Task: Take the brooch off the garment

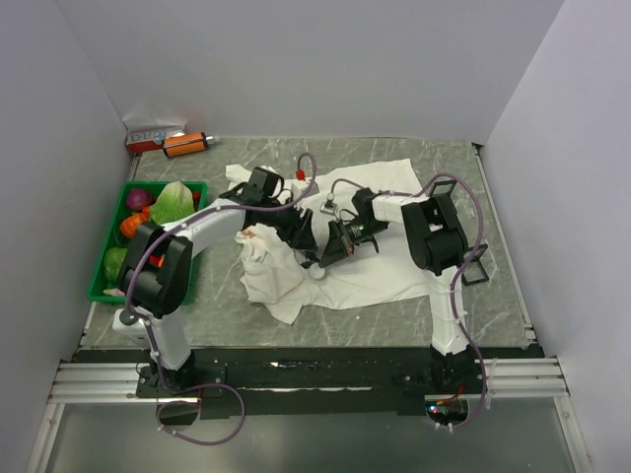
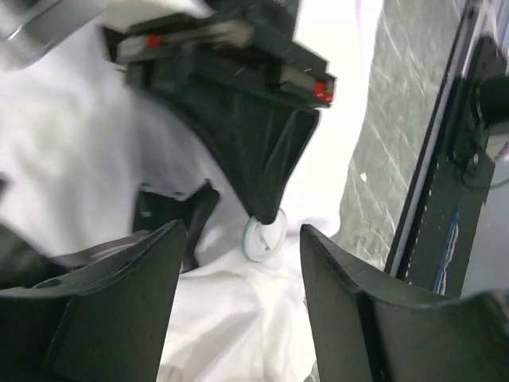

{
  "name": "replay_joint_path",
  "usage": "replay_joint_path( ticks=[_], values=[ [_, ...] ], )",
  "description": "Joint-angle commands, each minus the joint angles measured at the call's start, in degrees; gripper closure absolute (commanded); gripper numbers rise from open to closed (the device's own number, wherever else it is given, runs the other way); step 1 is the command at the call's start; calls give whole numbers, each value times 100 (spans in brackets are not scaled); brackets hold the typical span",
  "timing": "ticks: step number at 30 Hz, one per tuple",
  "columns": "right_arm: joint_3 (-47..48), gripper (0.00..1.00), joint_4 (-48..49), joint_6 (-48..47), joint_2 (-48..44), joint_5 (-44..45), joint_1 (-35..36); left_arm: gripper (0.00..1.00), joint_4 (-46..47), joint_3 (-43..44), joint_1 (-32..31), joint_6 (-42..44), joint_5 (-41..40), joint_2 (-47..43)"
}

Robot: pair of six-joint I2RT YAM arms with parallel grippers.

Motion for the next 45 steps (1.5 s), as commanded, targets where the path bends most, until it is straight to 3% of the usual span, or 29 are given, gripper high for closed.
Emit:
replay_joint_path(
  ticks=[1, 5, 10, 16, 19, 23, 27, 34, 35, 45],
  values=[
    [741, 100, -582, -377, -717, -87, -267, 34, 9, 343, 436, -363, 63, -317],
    [1049, 100, -267, -87, -1043, 675, -539, 32, -158, 545, 945, -399, -60, -159],
    [1111, 100, -326, -366, -1805, 1766, -882, 32, -492, 992, 1096, -214, -245, 104],
    [-247, 100, -530, -1500, -3687, 4305, -1031, 31, -772, 1581, 1105, -415, -377, 587],
    [-1118, 100, -477, -1677, -4715, 5071, -1514, 31, -792, 1837, 1113, -512, -438, 825],
    [-2034, 100, -469, -1914, -5753, 5581, -2900, 31, -580, 2021, 1148, -881, -412, 1019],
    [-2878, 100, -231, -2748, -6790, 5968, -3728, 30, -527, 2223, 1175, -1005, -368, 1159],
    [-3626, 100, 479, -3434, -6643, 6478, -4275, 28, -527, 2215, 1193, -979, -359, 1116],
    [-3626, 100, 568, -3461, -6538, 6540, -4284, 23, -527, 2189, 1193, -969, -351, 1098],
    [-3337, 100, 1324, -3839, -5501, 6716, -4477, 23, -308, 1539, 1184, -978, -298, 703]
  ],
)
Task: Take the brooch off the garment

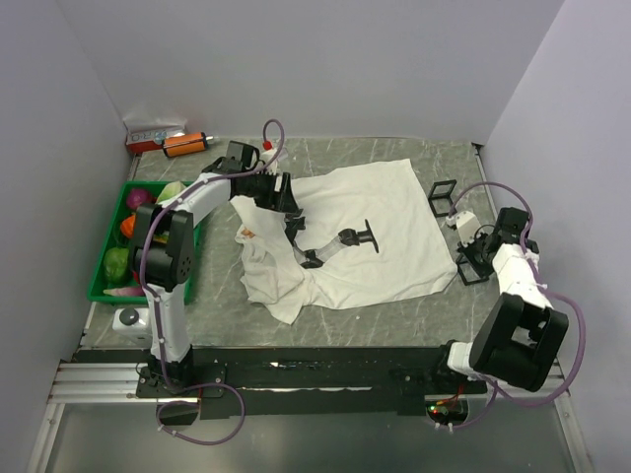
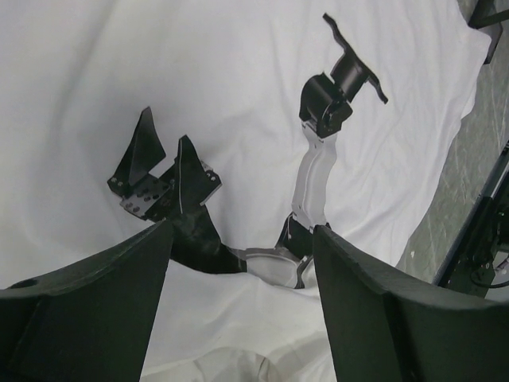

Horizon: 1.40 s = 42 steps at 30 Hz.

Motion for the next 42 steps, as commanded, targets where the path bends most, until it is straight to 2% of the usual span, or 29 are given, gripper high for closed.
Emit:
replay_joint_path(
  ticks=[1, 14, 25, 28, 35, 42],
  values=[
    [326, 100, 623, -333, 261, 126, -49, 23, 213, -256, -10, 1, 87, -502],
    [529, 100, 957, -395, 1008, 82, -58, 22, 107, -388, -36, 186, 52, -660],
    [90, 100, 1309, -536, 991, 188, -58, 21, 37, -388, -177, 300, -27, -695],
    [20, 90, 1292, -518, 948, 188, -58, 21, 28, -379, -203, 309, -36, -687],
    [-165, 75, 1371, -395, 807, 214, -58, 21, 46, -371, -238, 282, 25, -660],
    [-86, 70, 932, -255, 552, 74, -58, 21, 72, -335, -265, 247, 87, -651]
  ],
)
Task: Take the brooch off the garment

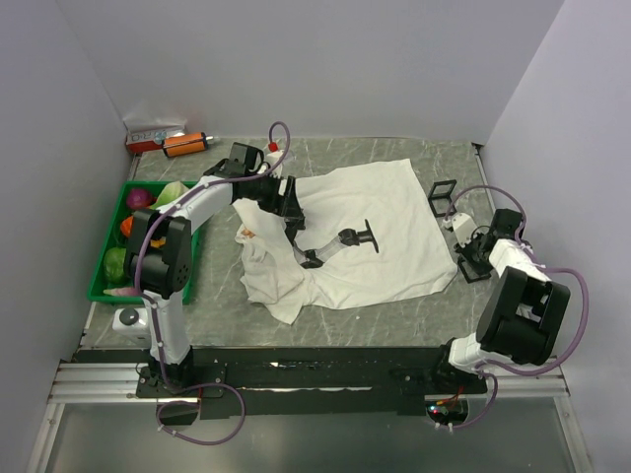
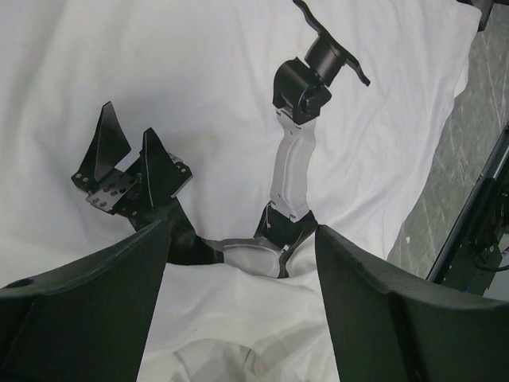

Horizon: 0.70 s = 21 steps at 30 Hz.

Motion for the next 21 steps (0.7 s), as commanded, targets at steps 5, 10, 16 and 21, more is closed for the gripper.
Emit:
replay_joint_path(
  ticks=[5, 10, 16, 21],
  values=[
    [334, 62, -871, 442, -795, -428, -69, 20, 54, 36, -53, 44, 177, -295],
    [677, 61, -1943, 863, -1209, -806, -51, 18, -15, 27, -53, 96, -94, -357],
    [872, 54, -2711, 1355, -2096, -1624, 674, 18, -385, -52, 192, 554, -1455, -673],
    [651, 44, -1639, 1830, -2555, -1413, 2292, 16, -657, -131, 545, 510, -2309, -682]
  ],
)
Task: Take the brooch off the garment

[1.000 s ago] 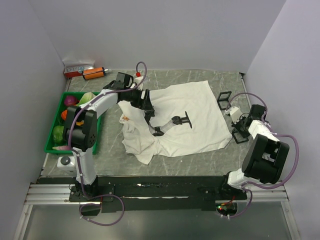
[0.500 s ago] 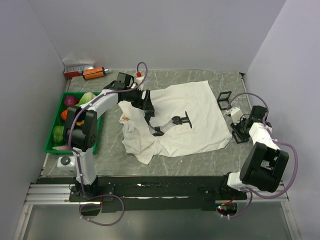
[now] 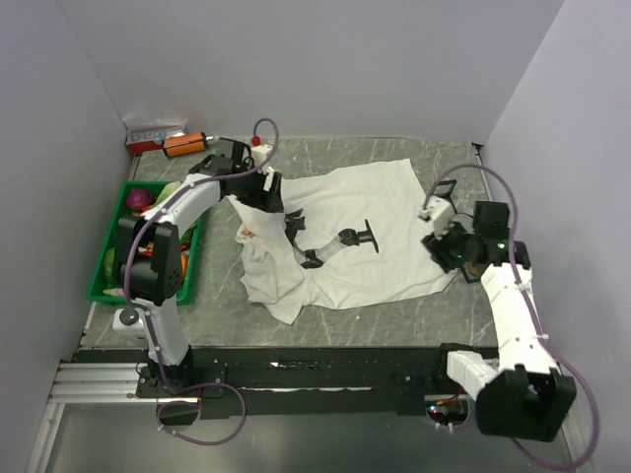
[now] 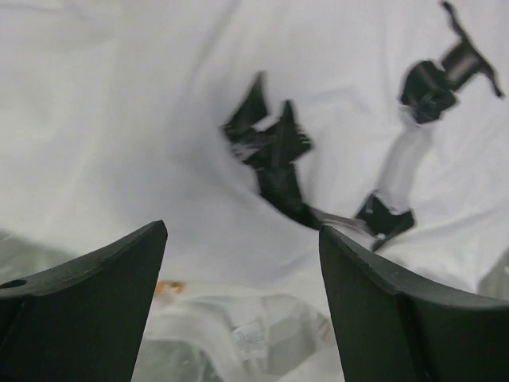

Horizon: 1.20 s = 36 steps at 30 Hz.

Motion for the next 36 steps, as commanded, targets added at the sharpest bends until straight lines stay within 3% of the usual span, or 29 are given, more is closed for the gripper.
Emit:
replay_joint_path(
  ticks=[1, 2, 8, 16, 20, 26, 27, 29, 30, 31, 36],
  values=[
    [57, 44, 674, 609, 33, -196, 1271, 16, -401, -67, 379, 112, -1090, -221],
    [249, 44, 867, 705, 217, -239, 1717, 17, -498, -24, 405, 112, -1318, -72],
    [917, 44, 2026, 1277, 1545, -389, 2862, 20, -878, 109, 546, 147, -1847, 245],
    [2464, 45, 2547, 1849, 3749, -390, 3918, 21, -921, 713, 713, -11, -1909, 869],
    [3079, 45, 2653, 1901, 4340, -249, 4323, 25, -921, 1136, 731, 15, -1760, 1386],
    [3003, 45, 2688, 2069, 4403, -152, 4543, 46, -1097, 1936, 740, 86, -1444, 2108],
    [2941, 46, 2688, 2060, 4359, -161, 4543, 57, -1132, 1997, 748, 103, -1365, 2135],
    [2739, 46, 2644, 1955, 4201, -82, 4543, 71, -1071, 1937, 740, 130, -1111, 1952],
    [2668, 46, 2627, 1902, 4140, -55, 4543, 89, -1010, 1832, 757, 147, -979, 1811],
    [2581, 46, 2609, 1858, 4000, -3, 4543, 99, -931, 1526, 749, 191, -890, 1662],
    [2106, 46, 2452, 1691, 3665, 33, 4543, 99, -876, 514, 757, 226, -688, 449]
  ],
)
